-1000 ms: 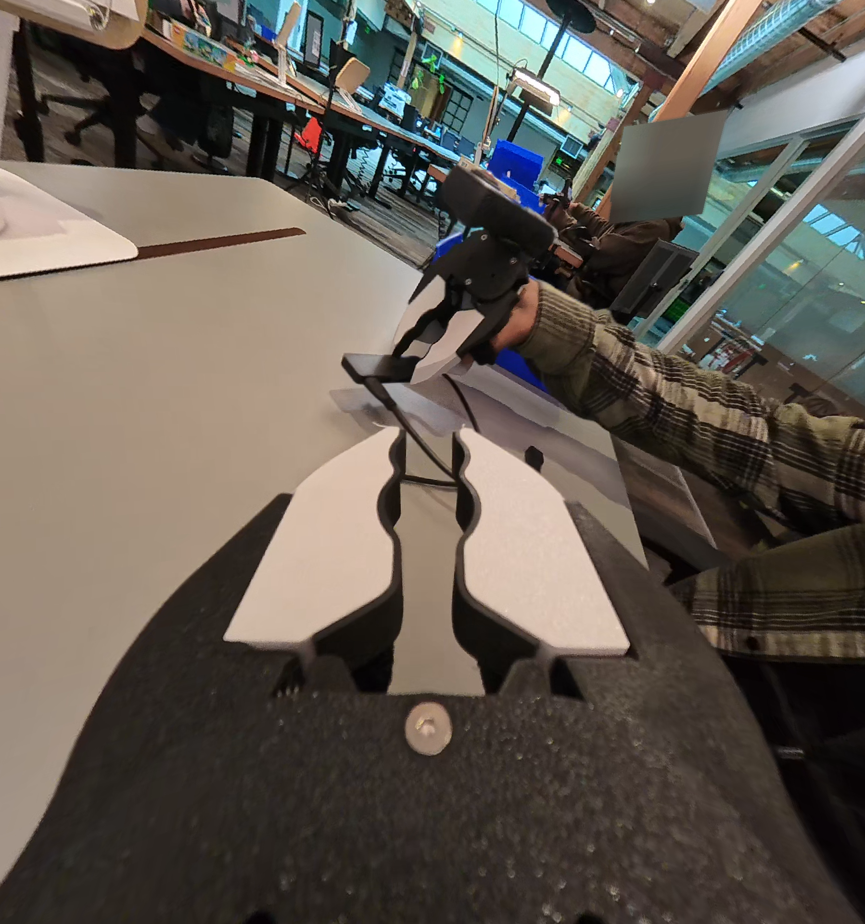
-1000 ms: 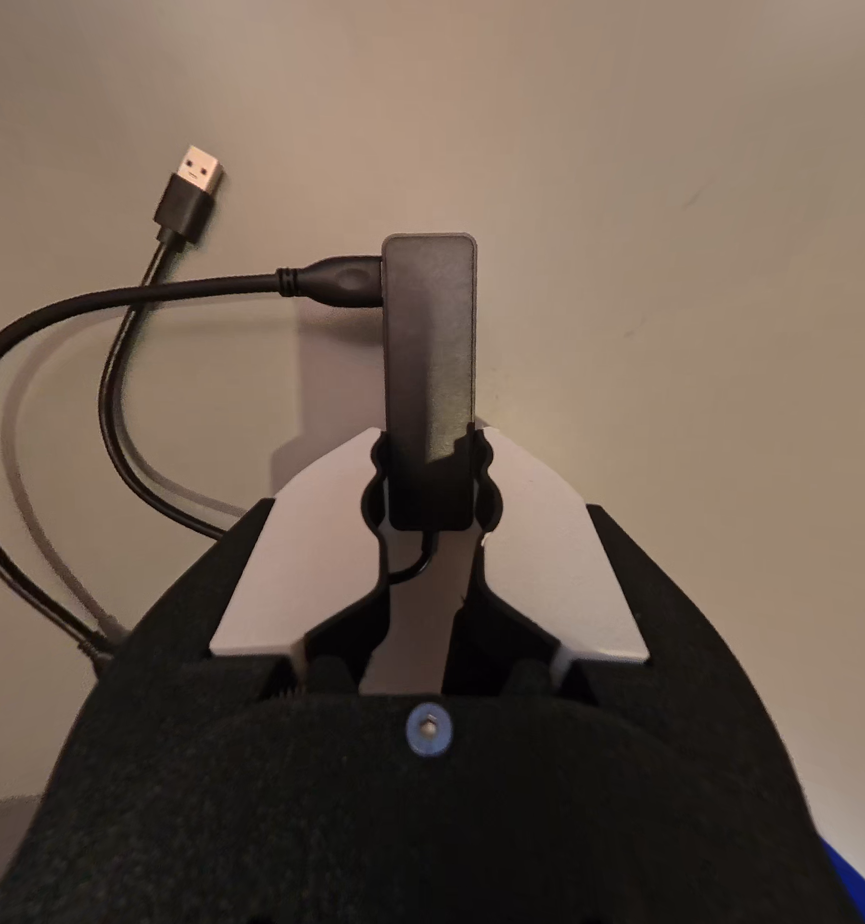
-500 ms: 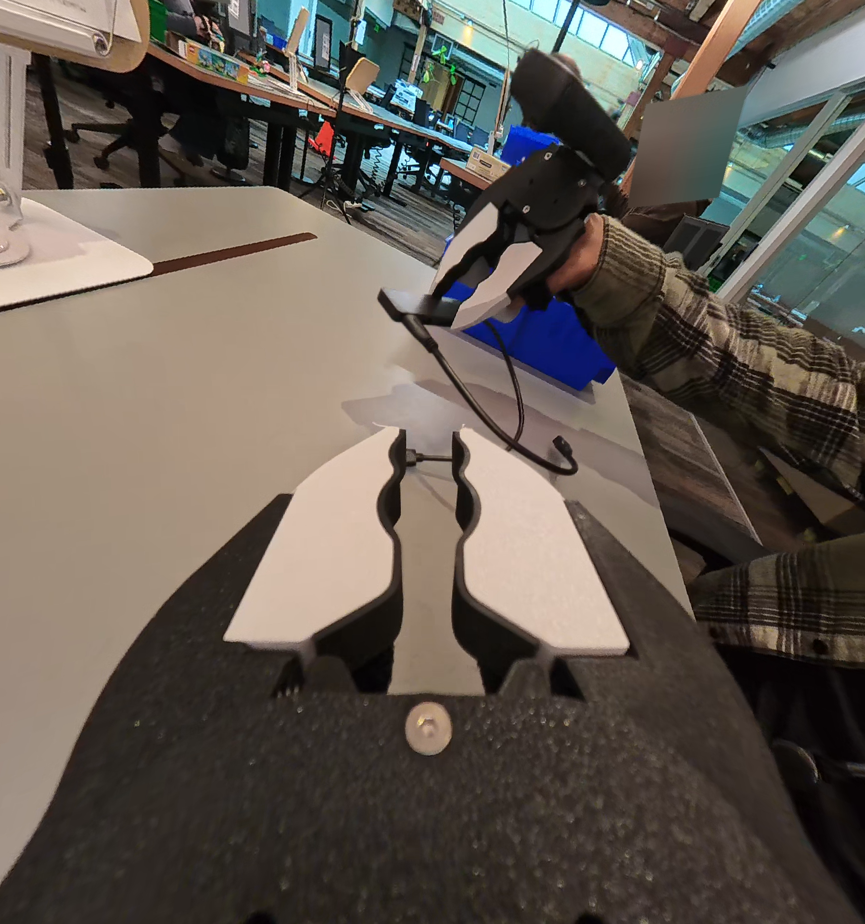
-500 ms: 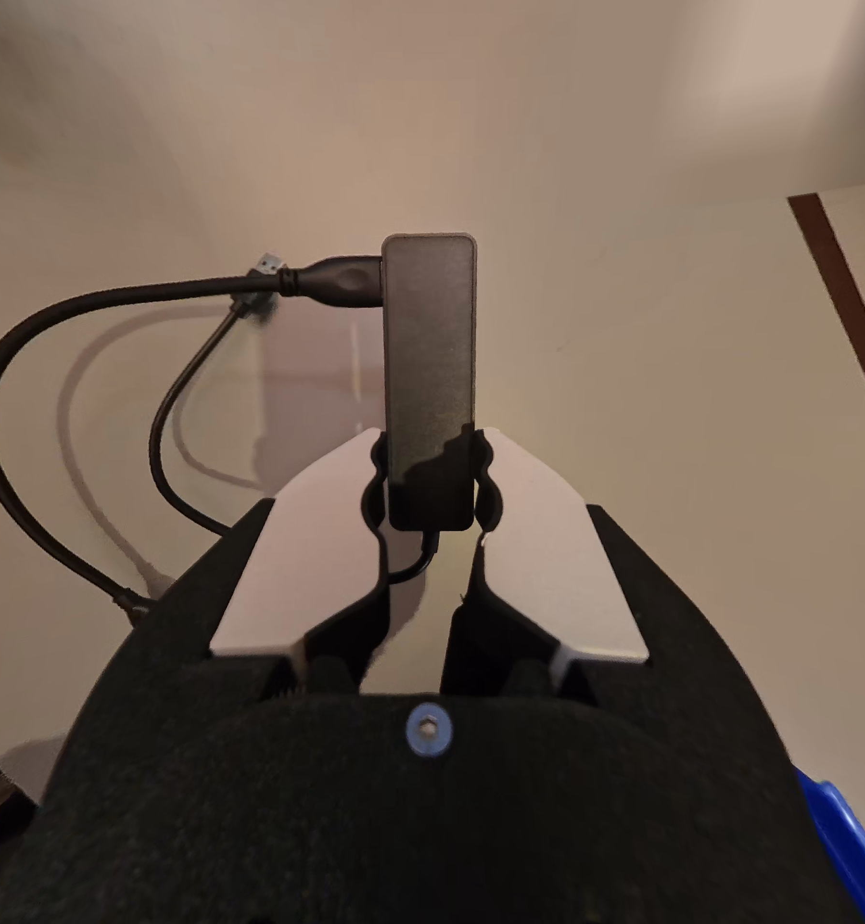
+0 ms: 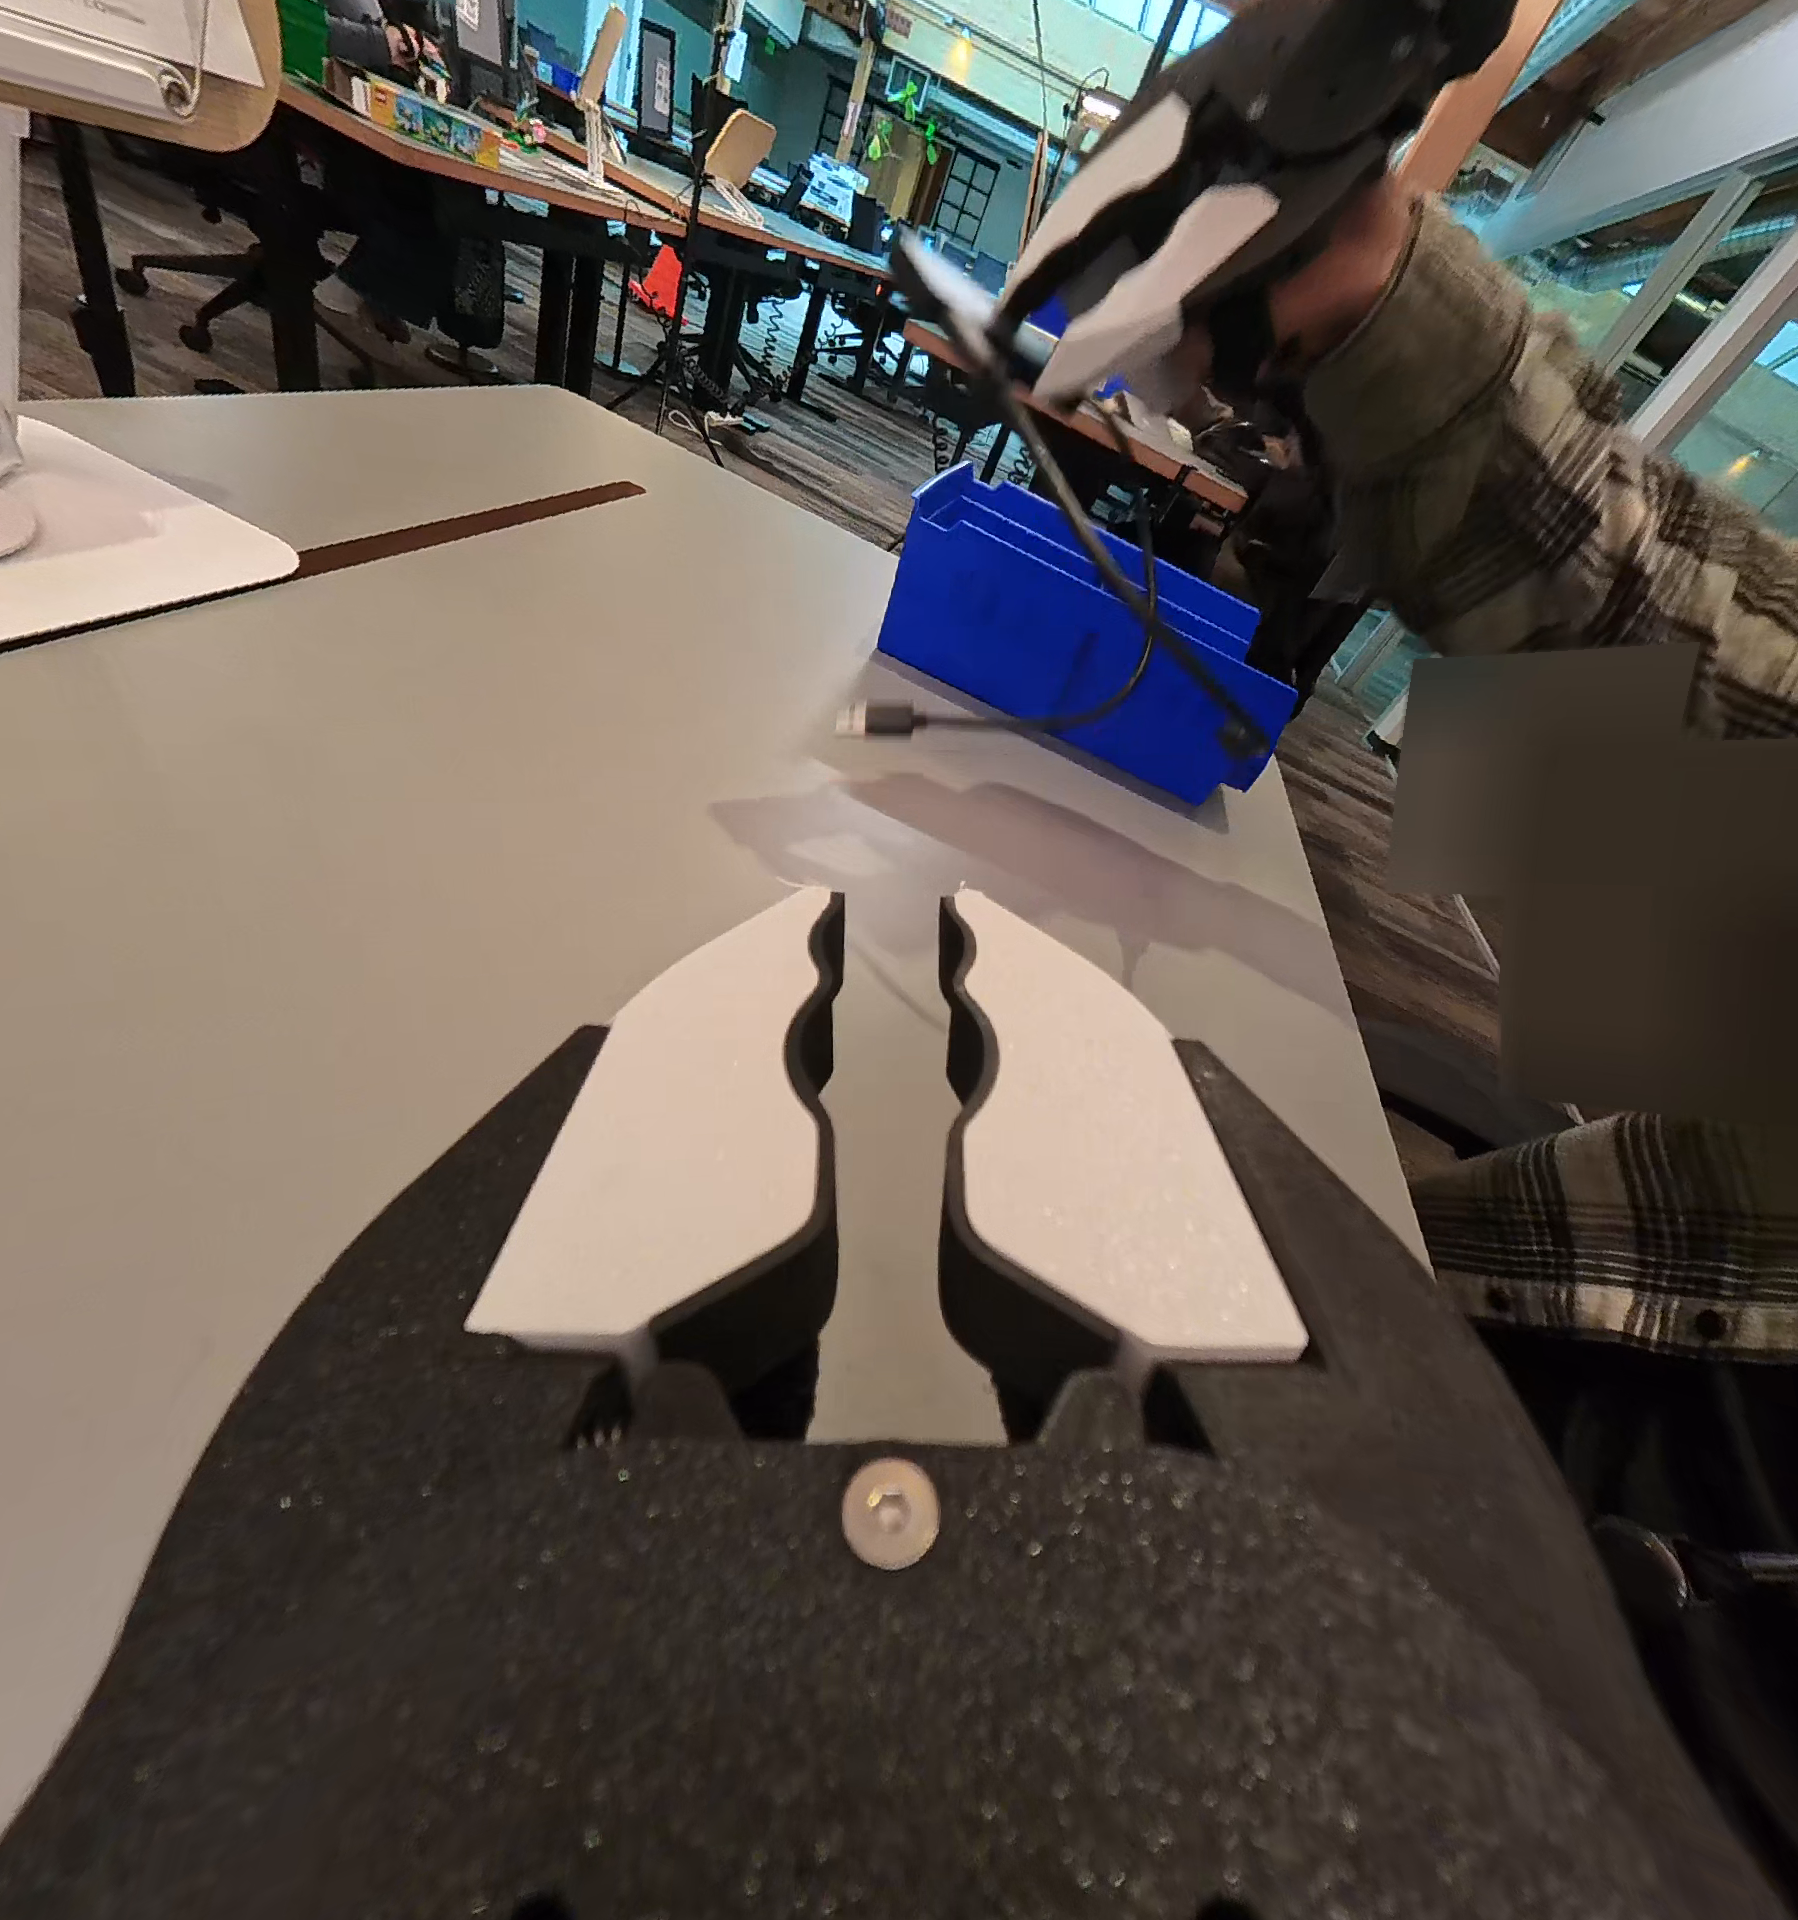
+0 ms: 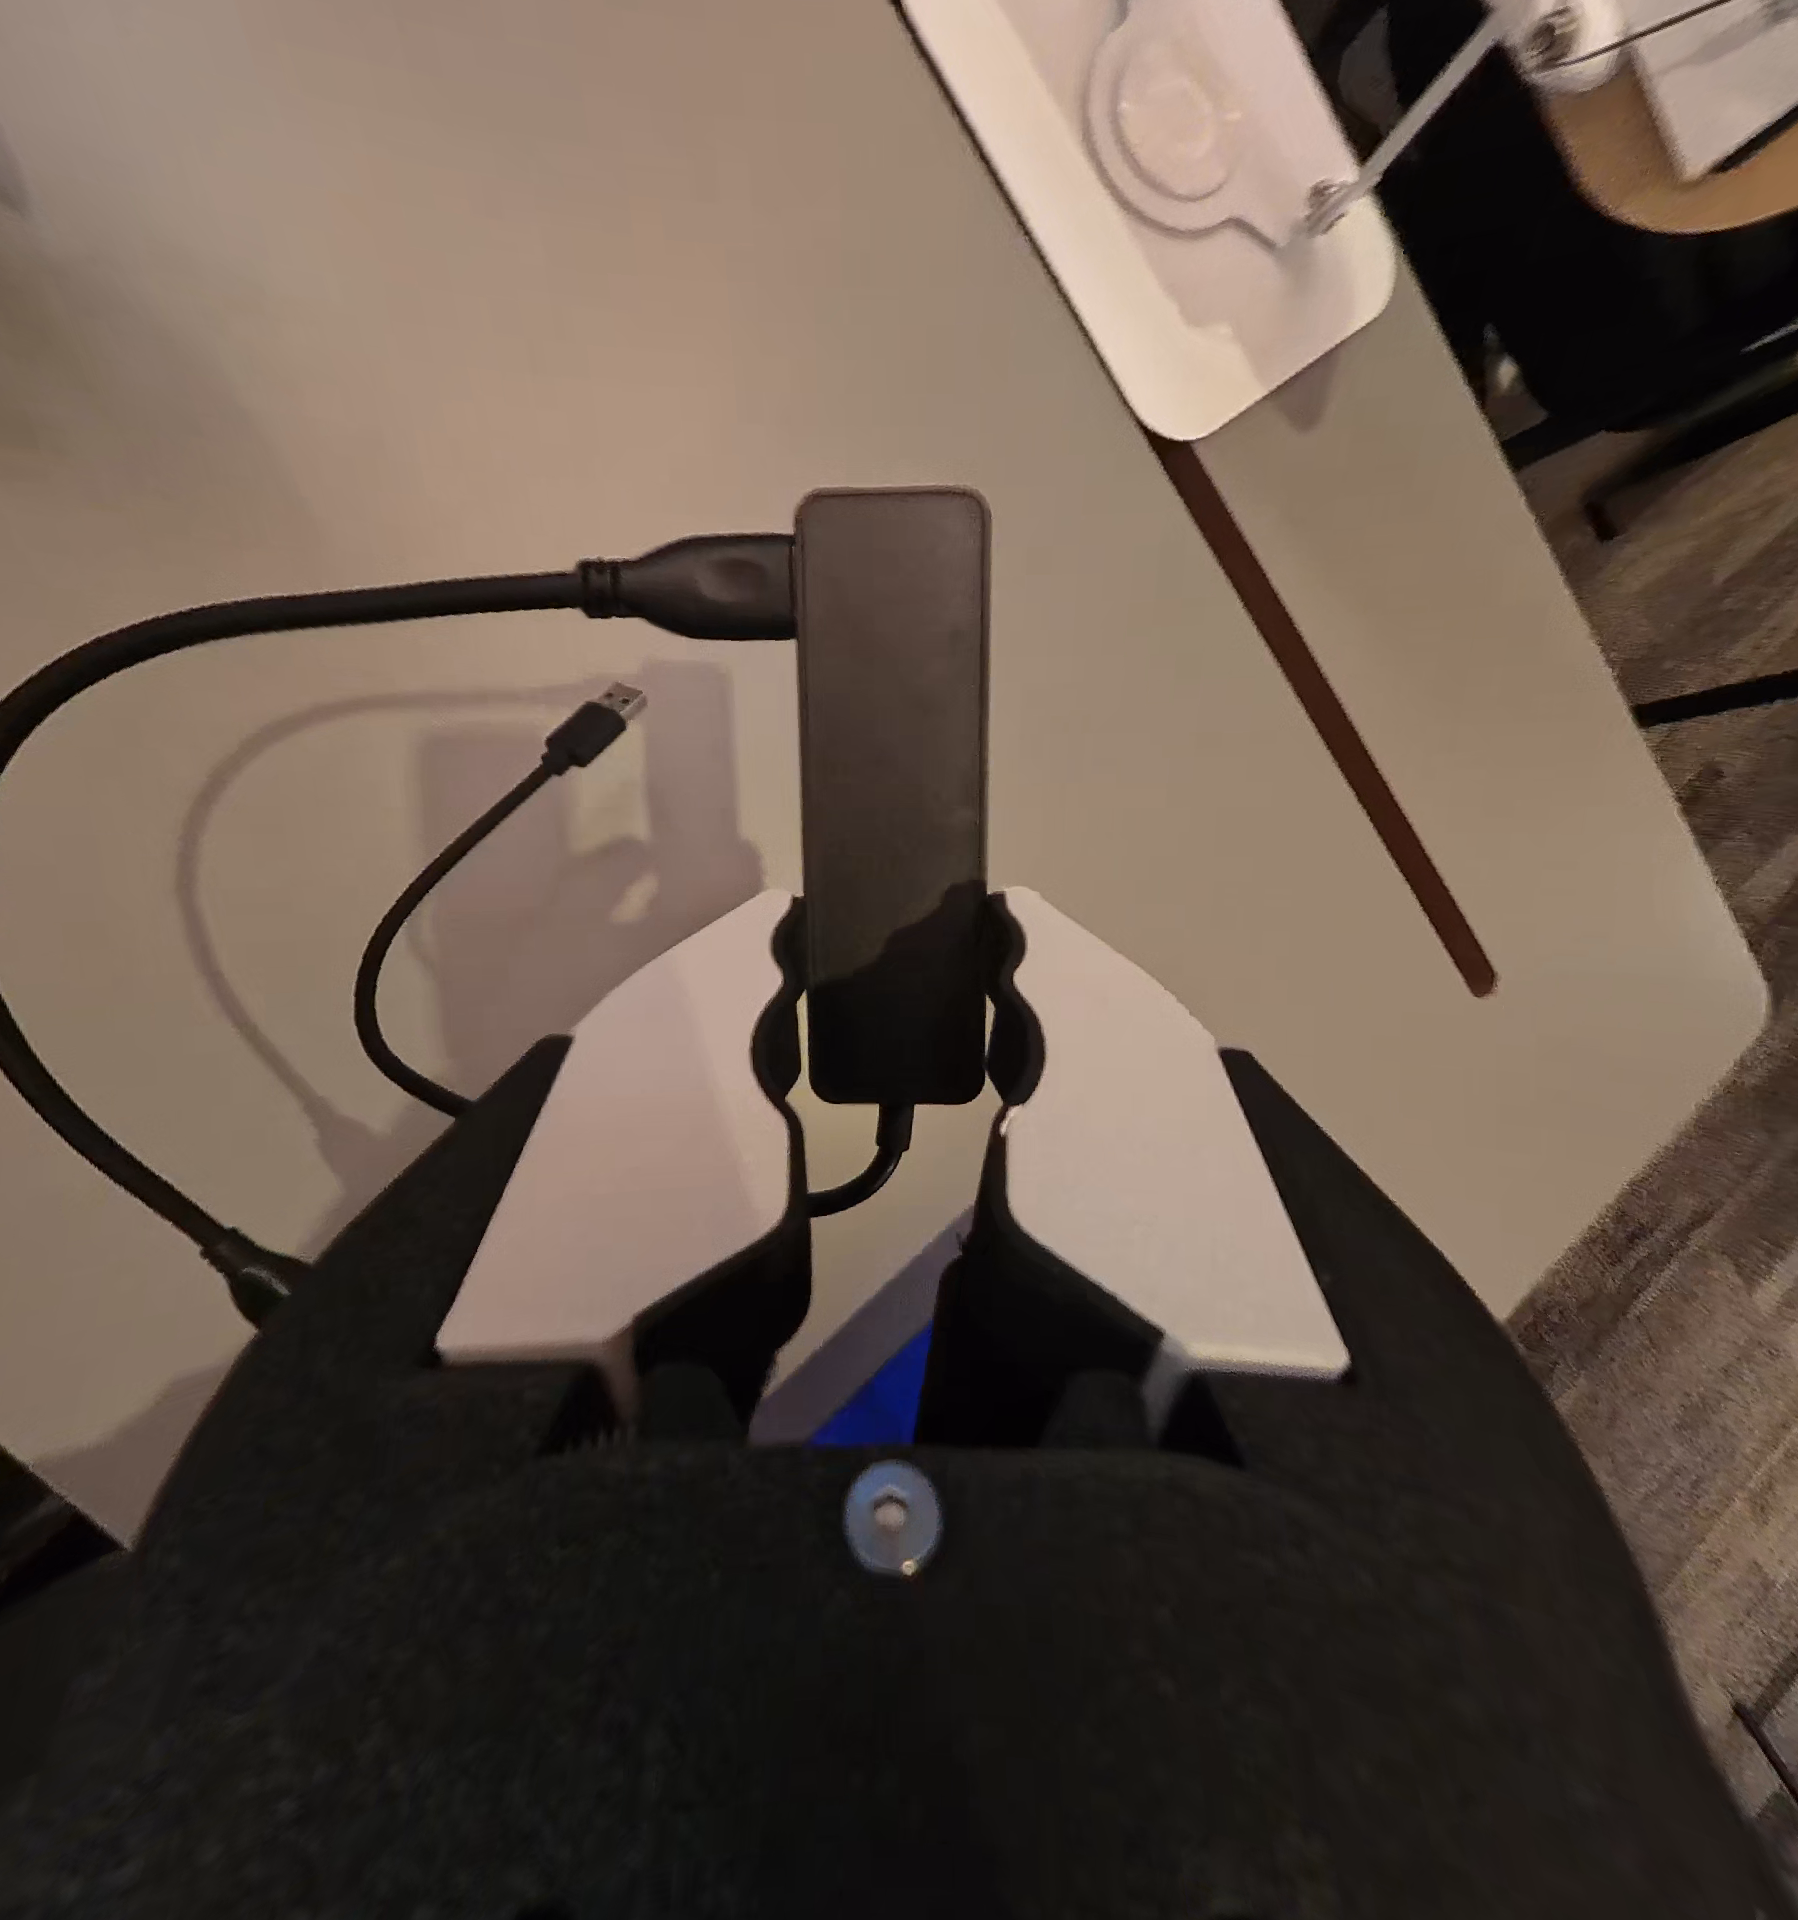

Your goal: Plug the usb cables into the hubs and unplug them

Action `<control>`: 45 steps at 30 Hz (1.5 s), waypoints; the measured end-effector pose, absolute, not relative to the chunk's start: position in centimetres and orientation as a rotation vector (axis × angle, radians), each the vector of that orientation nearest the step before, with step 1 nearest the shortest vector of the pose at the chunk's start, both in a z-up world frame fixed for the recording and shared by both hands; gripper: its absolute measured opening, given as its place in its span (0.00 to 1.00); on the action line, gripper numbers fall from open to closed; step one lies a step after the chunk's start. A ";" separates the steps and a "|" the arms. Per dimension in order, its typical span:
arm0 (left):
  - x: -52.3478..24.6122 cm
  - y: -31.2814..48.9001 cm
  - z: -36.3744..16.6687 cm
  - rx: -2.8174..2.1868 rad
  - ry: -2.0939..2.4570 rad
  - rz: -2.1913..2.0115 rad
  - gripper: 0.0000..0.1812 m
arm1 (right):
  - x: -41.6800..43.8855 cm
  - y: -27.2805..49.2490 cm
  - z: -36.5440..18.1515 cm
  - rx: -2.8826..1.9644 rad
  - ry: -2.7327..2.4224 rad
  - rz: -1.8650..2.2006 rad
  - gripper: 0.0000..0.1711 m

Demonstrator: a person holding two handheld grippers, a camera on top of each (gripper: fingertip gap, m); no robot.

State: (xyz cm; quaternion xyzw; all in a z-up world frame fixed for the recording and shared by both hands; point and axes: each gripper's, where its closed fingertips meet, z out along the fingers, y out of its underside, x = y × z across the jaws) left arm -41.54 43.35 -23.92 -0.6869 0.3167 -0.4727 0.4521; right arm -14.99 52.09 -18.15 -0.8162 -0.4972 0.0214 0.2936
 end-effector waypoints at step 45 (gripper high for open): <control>-41.4 43.1 -23.4 -1.687 0.784 -1.173 0.09 | 12.0 51.8 -7.9 -2.293 -0.340 -0.159 0.19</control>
